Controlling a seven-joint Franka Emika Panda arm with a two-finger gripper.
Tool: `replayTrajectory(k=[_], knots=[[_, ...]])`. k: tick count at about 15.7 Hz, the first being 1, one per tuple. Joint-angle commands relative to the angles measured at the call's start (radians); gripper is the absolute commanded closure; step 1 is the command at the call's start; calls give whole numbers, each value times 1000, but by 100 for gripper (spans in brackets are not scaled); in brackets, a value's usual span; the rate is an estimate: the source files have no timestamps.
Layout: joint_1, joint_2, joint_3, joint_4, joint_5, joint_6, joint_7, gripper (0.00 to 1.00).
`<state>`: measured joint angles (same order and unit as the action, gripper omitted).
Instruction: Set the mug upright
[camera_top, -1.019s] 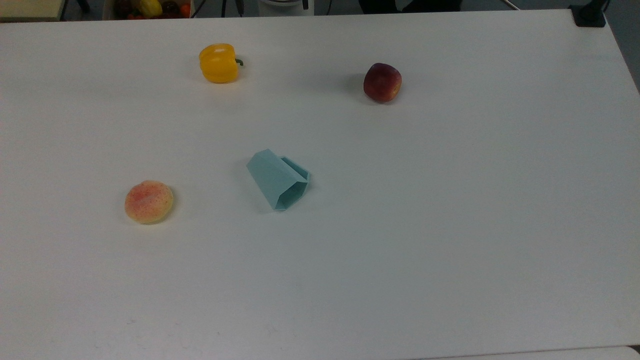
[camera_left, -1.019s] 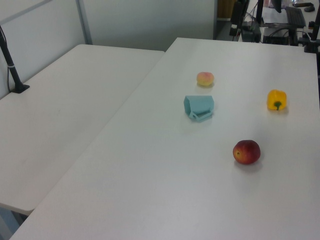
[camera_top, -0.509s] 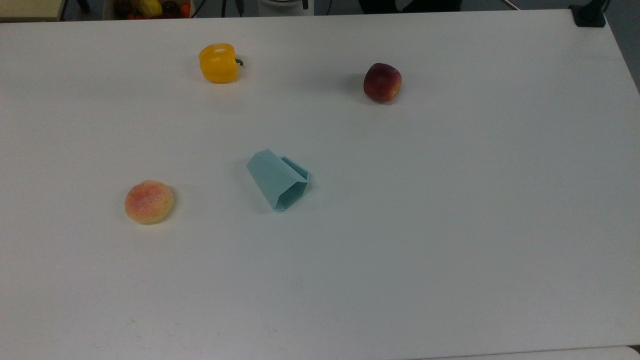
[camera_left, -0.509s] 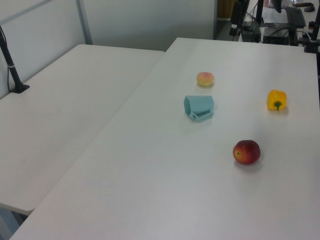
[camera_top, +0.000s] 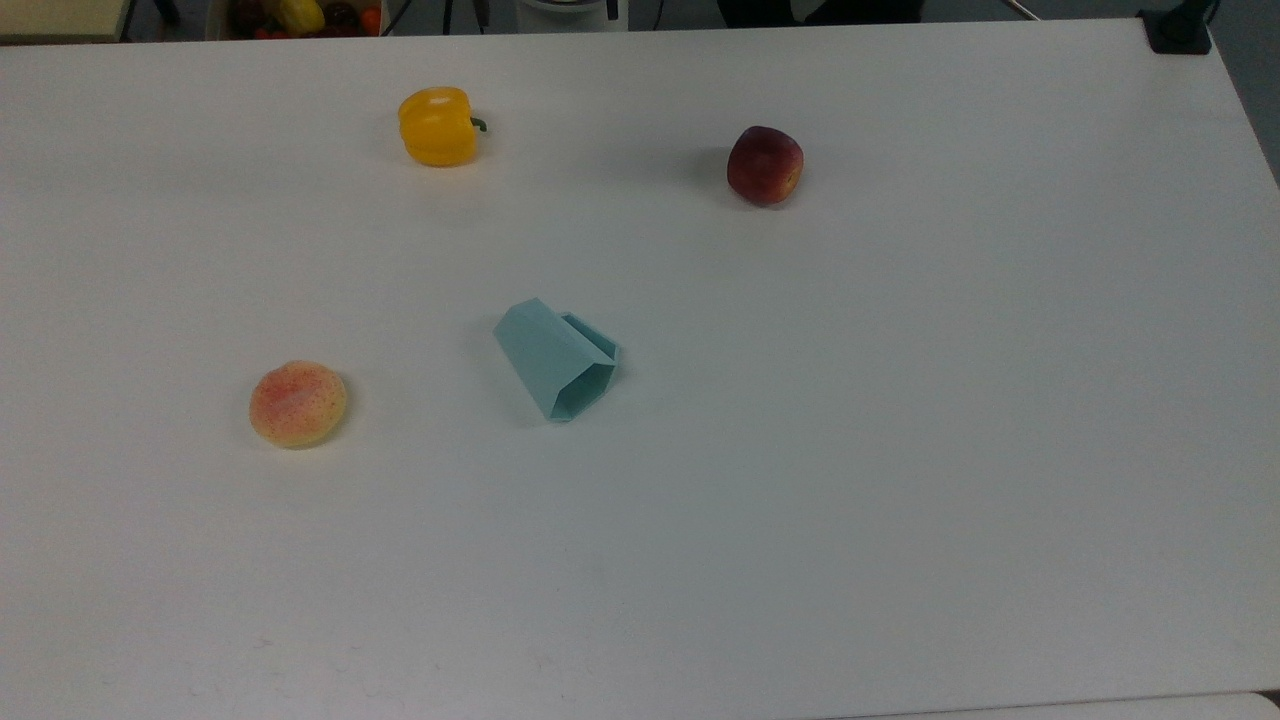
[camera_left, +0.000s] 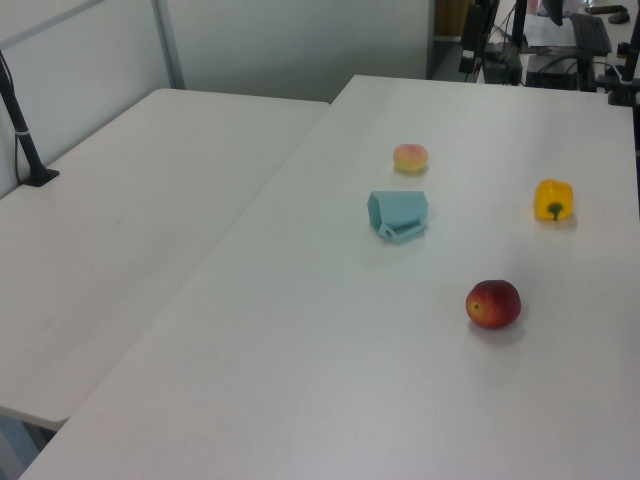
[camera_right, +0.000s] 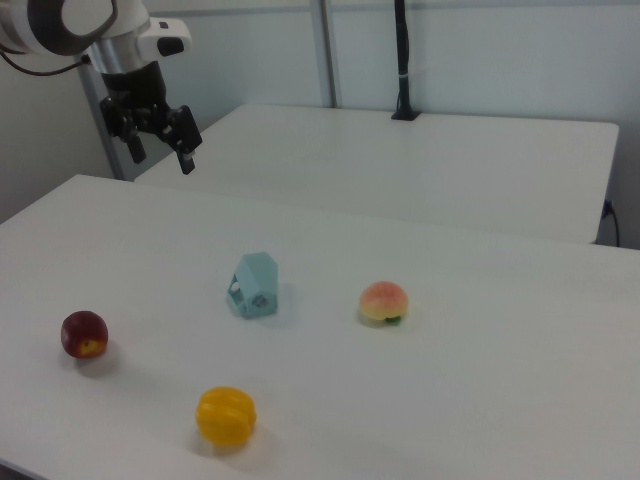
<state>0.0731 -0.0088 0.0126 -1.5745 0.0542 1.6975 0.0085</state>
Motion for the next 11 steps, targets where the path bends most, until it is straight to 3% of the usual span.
replayTrajectory(k=[1,6,9,11], knots=[[17,15,-2,39,-24,-59,123,0],[45,156,38,215,-118,-241,534,0],[79,248,53,278,-180,-246,796,0],[94,324,53,333,-183,-233,939,0]])
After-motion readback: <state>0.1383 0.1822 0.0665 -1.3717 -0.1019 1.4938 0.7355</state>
